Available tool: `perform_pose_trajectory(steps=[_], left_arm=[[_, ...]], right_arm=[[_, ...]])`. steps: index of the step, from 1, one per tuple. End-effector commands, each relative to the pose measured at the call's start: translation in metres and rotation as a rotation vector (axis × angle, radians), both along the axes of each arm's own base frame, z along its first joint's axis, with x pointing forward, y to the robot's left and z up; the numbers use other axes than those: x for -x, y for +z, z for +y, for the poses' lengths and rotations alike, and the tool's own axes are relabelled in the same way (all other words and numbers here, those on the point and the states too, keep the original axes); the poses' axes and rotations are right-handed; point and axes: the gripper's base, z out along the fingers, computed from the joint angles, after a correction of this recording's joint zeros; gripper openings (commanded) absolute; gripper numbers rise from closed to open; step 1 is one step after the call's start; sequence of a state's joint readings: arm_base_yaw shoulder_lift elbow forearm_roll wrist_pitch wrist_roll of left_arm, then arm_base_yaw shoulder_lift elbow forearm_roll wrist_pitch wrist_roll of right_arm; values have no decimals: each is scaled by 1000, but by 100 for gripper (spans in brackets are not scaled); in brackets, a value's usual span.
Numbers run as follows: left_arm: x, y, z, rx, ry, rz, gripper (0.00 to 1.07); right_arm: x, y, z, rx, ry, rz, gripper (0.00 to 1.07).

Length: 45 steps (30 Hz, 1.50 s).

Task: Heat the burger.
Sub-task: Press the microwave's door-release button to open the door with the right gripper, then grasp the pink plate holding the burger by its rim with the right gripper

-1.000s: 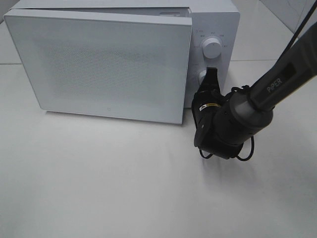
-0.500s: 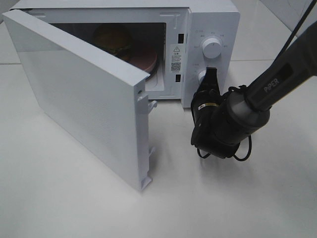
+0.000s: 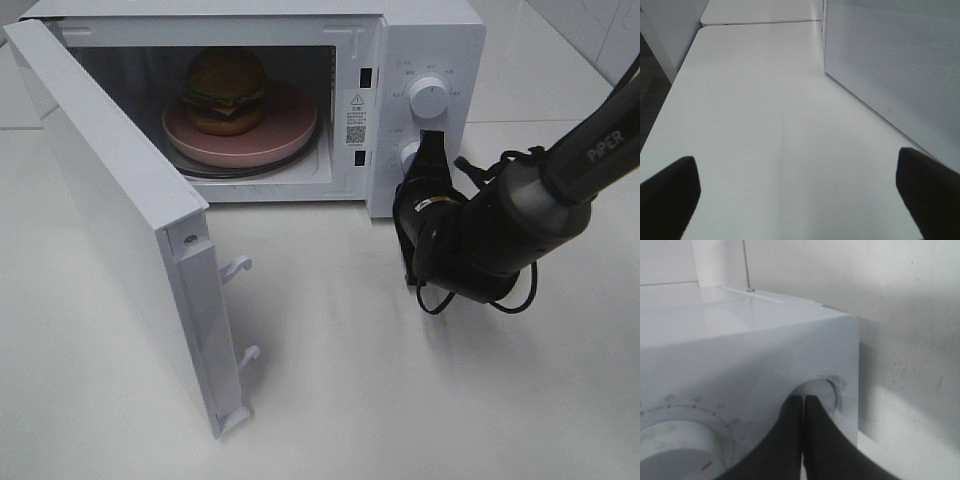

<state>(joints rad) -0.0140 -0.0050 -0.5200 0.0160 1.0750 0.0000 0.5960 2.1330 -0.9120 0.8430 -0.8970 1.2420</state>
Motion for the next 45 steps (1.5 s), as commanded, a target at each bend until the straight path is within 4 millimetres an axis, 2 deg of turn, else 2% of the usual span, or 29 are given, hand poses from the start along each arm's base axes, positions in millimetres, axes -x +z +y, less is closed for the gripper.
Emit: perform_pose_trajectory(steps=[1,6,14,16,17,19,20,21,23,24,25,27,29,30,31,32,36,38,39,41,42,44,45], left_arm=[[0,-1,0,2,0,-11,101],[0,-1,0,2,0,-11,101],[0,-1,0,2,0,-11,101],[0,-1,0,2,0,-11,101],[0,-1,0,2,0,-11,101],[0,-1,0,2,0,-11,101],[0,-1,0,2,0,-11,101],[0,-1,0,2,0,-11,101],[0,-1,0,2,0,-11,101],[0,-1,0,2,0,-11,101],[0,-1,0,2,0,-11,101],[0,-1,0,2,0,-11,101],[0,-1,0,2,0,-11,101],[0,-1,0,2,0,-11,101],[0,-1,0,2,0,-11,101],[0,-1,0,2,0,-11,101],[0,-1,0,2,0,-11,101],[0,-1,0,2,0,-11,101],[0,-1,0,2,0,-11,101],[0,-1,0,2,0,-11,101],[0,-1,0,2,0,-11,101],[0,-1,0,2,0,-11,101],[0,-1,0,2,0,-11,101]], right_arm=[[5,18,2,39,91,-23,0],[20,18,-1,87,166,83,0],[44,30,-8,233,345,192,0],[53,39,-10,328,483,229,0],[53,39,-10,328,483,229,0],[58,51,-11,430,654,254,1],[58,51,-11,430,654,254,1],[62,57,-13,487,751,267,1],[64,61,-15,521,800,271,1],[67,67,-19,576,882,282,1],[67,67,-19,576,882,282,1],[74,74,-27,659,1011,328,2],[76,76,-31,690,1058,350,2],[79,82,-36,748,1143,383,2],[79,82,-36,748,1143,383,2],[81,88,-41,814,1236,414,3],[84,97,-44,905,1370,441,4],[86,105,-44,985,1524,463,5],[86,105,-44,985,1524,463,5],[87,113,-43,1053,1677,452,5],[87,113,-43,1053,1677,452,5],[89,121,-42,1144,1863,404,5],[89,121,-42,1144,1863,404,5]])
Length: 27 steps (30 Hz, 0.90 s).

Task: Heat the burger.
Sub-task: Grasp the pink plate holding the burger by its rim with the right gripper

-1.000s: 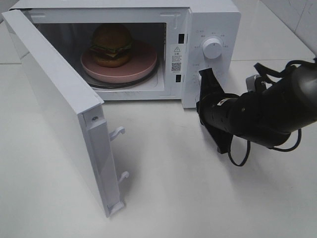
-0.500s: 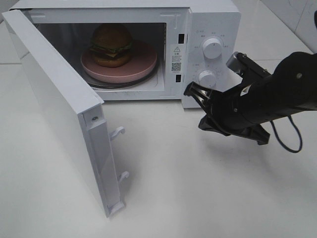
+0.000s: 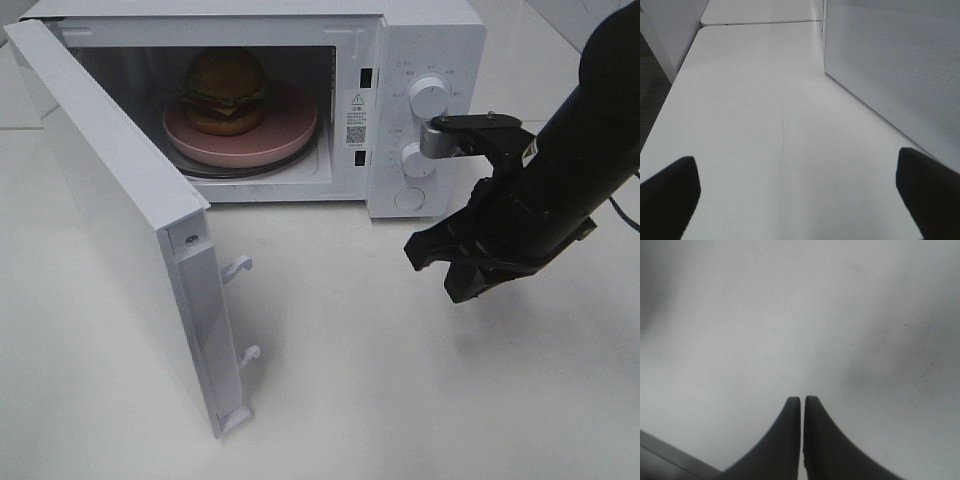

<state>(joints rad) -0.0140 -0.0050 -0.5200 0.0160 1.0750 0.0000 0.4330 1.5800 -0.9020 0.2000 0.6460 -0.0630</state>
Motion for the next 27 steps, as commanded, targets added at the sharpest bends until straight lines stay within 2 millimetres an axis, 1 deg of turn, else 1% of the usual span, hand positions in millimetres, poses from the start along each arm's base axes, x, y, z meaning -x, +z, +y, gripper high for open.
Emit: perform_pose_trajectory(steps=[1,2,3,4,5,6,7,9,10,11,12,13,14,17,18,19,23,25,27], left_arm=[[0,-1,0,2,0,-11,101],[0,-1,0,2,0,-11,101],[0,-1,0,2,0,-11,101],[0,-1,0,2,0,-11,101],[0,-1,0,2,0,-11,101],[0,-1,0,2,0,-11,101],[0,-1,0,2,0,-11,101],[0,-1,0,2,0,-11,101],[0,-1,0,2,0,-11,101],[0,-1,0,2,0,-11,101],[0,-1,0,2,0,-11,101],[0,-1,0,2,0,-11,101],[0,-1,0,2,0,-11,101],[0,-1,0,2,0,-11,101],[0,-1,0,2,0,-11,101],[0,-1,0,2,0,-11,101],[0,-1,0,2,0,-11,101],[0,-1,0,2,0,-11,101],[0,-1,0,2,0,-11,101]], right_arm=[[4,14,-2,70,335,27,5],[4,14,-2,70,335,27,5],[3,18,-1,81,456,10,5],[3,18,-1,81,456,10,5],[2,21,0,93,574,-17,5],[1,22,0,100,634,-33,5],[1,22,0,100,634,-33,5],[-3,28,1,142,889,-118,6],[-3,28,1,142,889,-118,6],[-4,29,1,158,966,-142,6],[-4,29,1,158,966,-142,6],[-7,32,2,181,1102,-185,6],[-8,35,3,196,1201,-217,7],[-9,36,3,206,1248,-235,7],[-10,37,3,219,1304,-255,9],[-10,38,4,224,1324,-264,10],[-10,38,8,267,1376,-281,13],[-10,38,13,323,1425,-310,19],[-10,39,15,324,1429,-320,21]])
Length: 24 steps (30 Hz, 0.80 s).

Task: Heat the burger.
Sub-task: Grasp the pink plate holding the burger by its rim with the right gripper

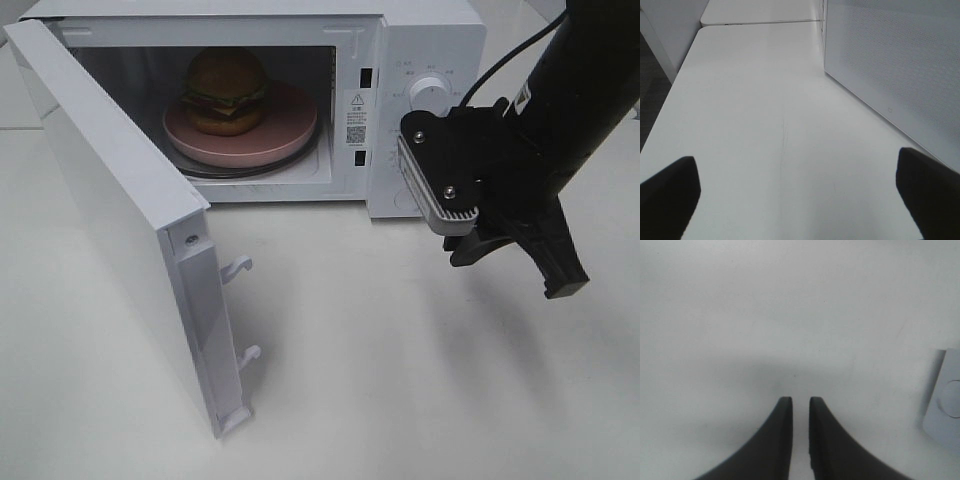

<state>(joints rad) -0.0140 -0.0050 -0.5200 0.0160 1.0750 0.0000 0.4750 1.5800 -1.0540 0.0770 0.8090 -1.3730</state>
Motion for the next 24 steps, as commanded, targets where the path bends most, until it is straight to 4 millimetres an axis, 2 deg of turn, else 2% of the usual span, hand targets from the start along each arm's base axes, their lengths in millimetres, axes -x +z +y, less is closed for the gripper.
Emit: perform_pose_trajectory(steps=[1,3,4,7,8,9,10,12,13,15,21,24], left_arm=[[0,-1,0,2,0,-11,101],[0,-1,0,2,0,-11,101],[0,-1,0,2,0,-11,101],[0,-1,0,2,0,-11,101],[0,-1,0,2,0,-11,101],[0,-1,0,2,0,-11,101],[0,-1,0,2,0,-11,101],[0,-1,0,2,0,-11,101],[0,-1,0,2,0,-11,101],[0,-1,0,2,0,-11,101],[0,-1,0,2,0,-11,101],[0,-1,0,2,0,-11,101]], right_arm=[[-1,5,5,-9,38,-62,27],[-3,6,6,-18,31,-74,30],[-5,7,7,-41,-14,-96,39],[-6,7,7,-53,-34,-107,44],[-9,8,8,-76,-76,-123,56],[-9,8,9,-84,-96,-125,62],[-9,8,9,-84,-96,-125,62],[-9,8,9,-90,-122,-119,85],[-9,8,9,-90,-122,-119,85],[-9,8,9,-95,-139,-117,94],[-11,9,12,-112,-133,-146,93],[-10,11,19,-119,-94,-193,93]])
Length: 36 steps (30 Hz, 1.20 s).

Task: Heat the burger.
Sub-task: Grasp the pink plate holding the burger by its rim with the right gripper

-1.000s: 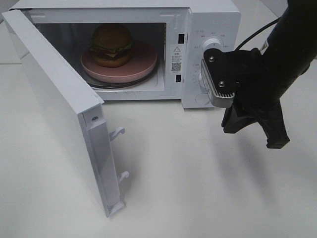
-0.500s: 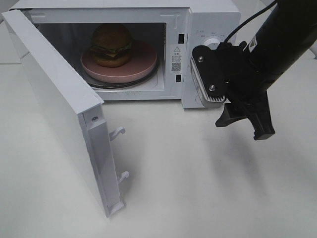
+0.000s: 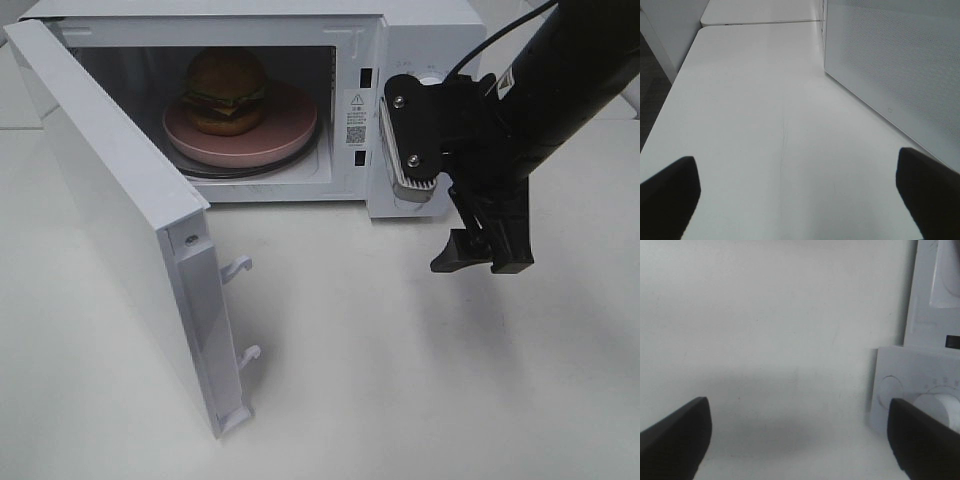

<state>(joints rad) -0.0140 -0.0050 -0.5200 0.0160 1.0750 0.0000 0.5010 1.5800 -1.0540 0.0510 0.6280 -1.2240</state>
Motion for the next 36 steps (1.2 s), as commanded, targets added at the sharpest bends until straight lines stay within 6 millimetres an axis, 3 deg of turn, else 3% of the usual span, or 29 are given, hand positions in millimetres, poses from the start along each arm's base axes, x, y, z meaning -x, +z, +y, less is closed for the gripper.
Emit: perform_pose_trajectory(steps=[1,14,18,36], left_arm=[[0,-1,0,2,0,-11,101],[0,-1,0,3,-1,-11,101],[0,-1,0,3,-1,-11,101],[0,-1,0,3,-1,-11,101]], right_arm=[[1,7,11,-21,33,-69,93],[-12,14,31,-47,91,-194,90],[-17,13,47,-39,141,-225,89],[-56,-5,85,-59,161,-251,87]])
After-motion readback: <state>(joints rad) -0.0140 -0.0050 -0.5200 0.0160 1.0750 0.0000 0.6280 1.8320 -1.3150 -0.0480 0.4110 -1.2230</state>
